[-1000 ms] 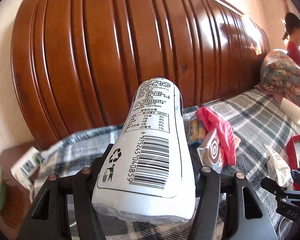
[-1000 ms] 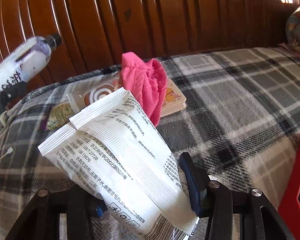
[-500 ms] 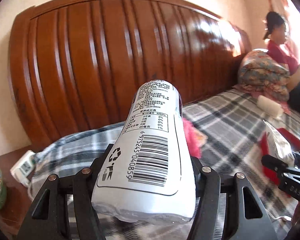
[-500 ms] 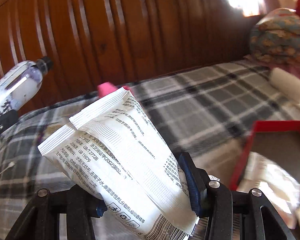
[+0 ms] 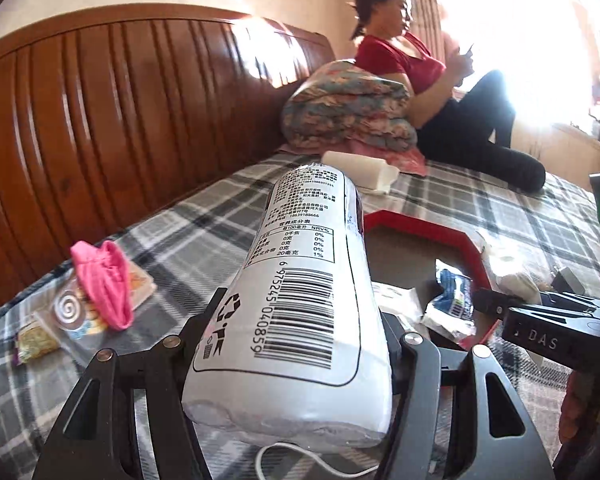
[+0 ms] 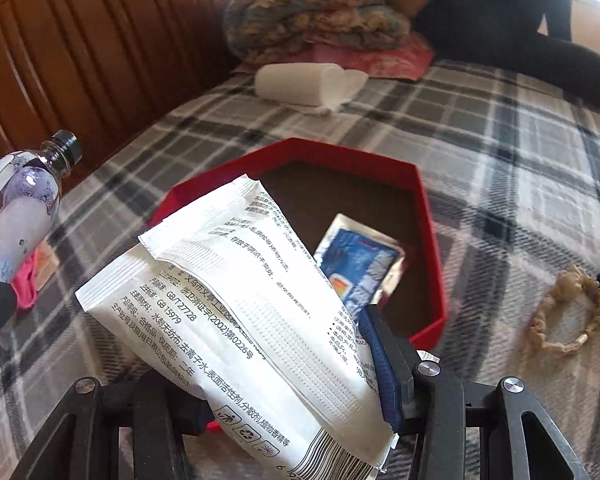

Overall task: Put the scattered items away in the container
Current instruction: 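Lift the white bottle and wipe packet toward the red tray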

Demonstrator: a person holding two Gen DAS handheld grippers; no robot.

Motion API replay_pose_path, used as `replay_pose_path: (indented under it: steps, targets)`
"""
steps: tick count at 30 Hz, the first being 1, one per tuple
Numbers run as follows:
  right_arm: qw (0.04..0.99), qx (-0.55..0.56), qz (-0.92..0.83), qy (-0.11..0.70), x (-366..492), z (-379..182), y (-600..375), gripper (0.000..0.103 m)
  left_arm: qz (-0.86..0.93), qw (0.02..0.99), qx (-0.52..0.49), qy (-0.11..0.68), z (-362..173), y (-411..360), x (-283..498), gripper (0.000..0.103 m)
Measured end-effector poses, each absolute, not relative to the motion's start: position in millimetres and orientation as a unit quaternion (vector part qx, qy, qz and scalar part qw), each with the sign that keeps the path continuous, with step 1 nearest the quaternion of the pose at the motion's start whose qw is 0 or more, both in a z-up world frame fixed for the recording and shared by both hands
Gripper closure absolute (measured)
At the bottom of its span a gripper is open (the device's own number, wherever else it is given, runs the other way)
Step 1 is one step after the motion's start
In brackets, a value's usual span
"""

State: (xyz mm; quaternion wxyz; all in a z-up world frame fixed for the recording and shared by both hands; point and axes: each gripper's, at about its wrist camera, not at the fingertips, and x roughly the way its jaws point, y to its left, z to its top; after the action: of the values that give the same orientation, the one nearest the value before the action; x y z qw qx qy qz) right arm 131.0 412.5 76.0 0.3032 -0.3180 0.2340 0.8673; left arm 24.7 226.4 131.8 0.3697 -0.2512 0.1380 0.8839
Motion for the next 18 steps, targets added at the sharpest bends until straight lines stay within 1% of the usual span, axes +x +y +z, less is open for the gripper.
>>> replay_pose_path:
  steps: [3,5,6,8,12,16,18]
  targets:
    - [0.302,-0.32,0.867,0.233,115,75,425,0.048,0.87,0.389,-0.265,0.15,120,268,22,0.038]
    - [0.304,-0.334,0.867,0.211,93,70,430,0.048,0.858,0.399,-0.284,0.153,109,292,15,0.038]
    - [0.308,-0.35,0.863,0.196,79,65,434,0.048,0.857,0.393,-0.292,0.158,104,302,11,0.039]
    - [0.324,-0.381,0.848,0.178,60,52,444,0.048,0.858,0.375,-0.308,0.17,89,318,-1,0.038]
    - [0.332,-0.388,0.846,0.155,52,34,448,0.048,0.837,0.377,-0.368,0.151,60,333,-26,0.039]
    - [0.335,-0.395,0.852,0.079,49,33,434,0.048,0.849,0.365,-0.346,0.164,55,338,-22,0.04]
    - [0.337,-0.394,0.852,0.066,51,32,433,0.048,0.85,0.364,-0.341,0.169,52,338,-19,0.039]
